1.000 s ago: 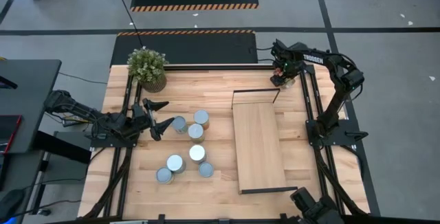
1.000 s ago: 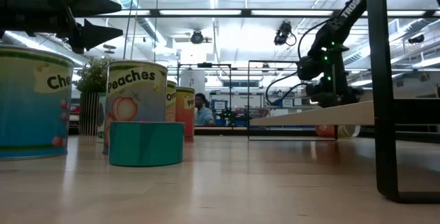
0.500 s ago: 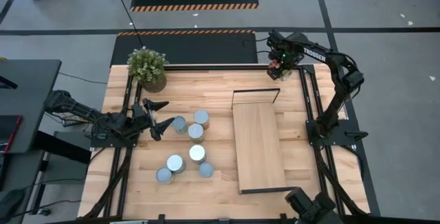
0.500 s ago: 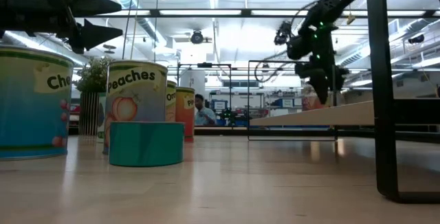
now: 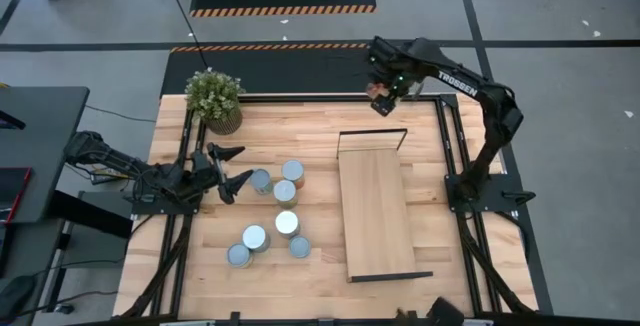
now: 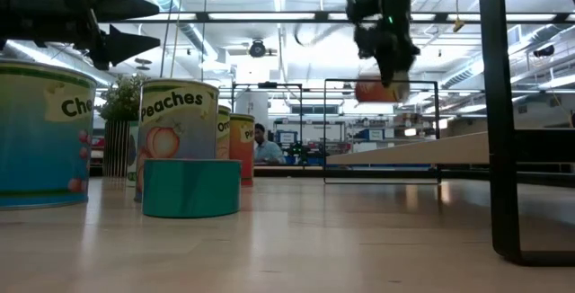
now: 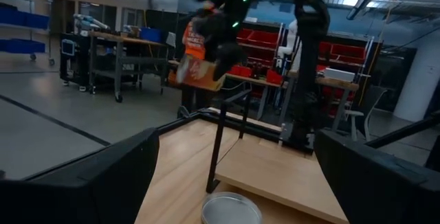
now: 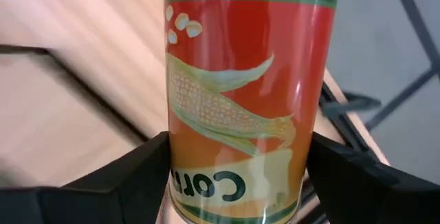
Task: Pick and place cans onto a shelf
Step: Put the canned corn on the shelf
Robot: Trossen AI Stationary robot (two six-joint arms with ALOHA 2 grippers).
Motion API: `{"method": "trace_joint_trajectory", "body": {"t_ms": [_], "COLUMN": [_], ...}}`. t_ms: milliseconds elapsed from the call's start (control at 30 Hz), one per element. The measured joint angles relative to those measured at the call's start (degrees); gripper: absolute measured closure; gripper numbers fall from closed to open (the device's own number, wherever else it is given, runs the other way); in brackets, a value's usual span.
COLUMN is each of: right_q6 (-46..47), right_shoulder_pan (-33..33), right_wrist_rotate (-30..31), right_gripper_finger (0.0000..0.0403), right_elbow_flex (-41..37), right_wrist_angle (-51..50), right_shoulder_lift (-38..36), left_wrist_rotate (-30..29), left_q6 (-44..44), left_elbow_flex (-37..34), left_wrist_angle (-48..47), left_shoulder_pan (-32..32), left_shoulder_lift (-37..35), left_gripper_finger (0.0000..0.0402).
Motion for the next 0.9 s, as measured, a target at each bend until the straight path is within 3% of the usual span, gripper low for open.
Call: {"method": "trace_joint_trajectory", "body": {"t_ms": [267, 533, 767, 900], "right_q6": [6.8, 11.6, 16.7, 19.1], "right_shoulder_pan": [16.6, 32.1, 40.3, 42.6], "right_wrist_rotate": [1.7, 0.7, 0.2, -3.6], "right_gripper_finger": [0.0087, 0.0087, 0.0087, 0.0086], "right_elbow_flex": [6.6, 6.7, 4.7, 0.0], "right_wrist_angle": [-9.2, -9.0, -8.9, -9.0], "right_shoulder_lift": [0.0, 0.4, 0.4, 0.4], "left_wrist_rotate": [0.0, 1.4, 7.5, 11.4], "left_q6": [-0.1, -2.3, -7.0, -8.1], "left_elbow_flex": [0.0, 0.0, 0.1, 0.1], "left_wrist_angle": [0.8, 1.8, 5.1, 10.0], "left_shoulder_pan": [0.0, 0.0, 2.8, 4.4], "left_shoulder_lift": [0.0, 0.0, 5.5, 11.7], "left_gripper_finger": [0.0008, 0.0008, 0.0008, 0.0008]}}
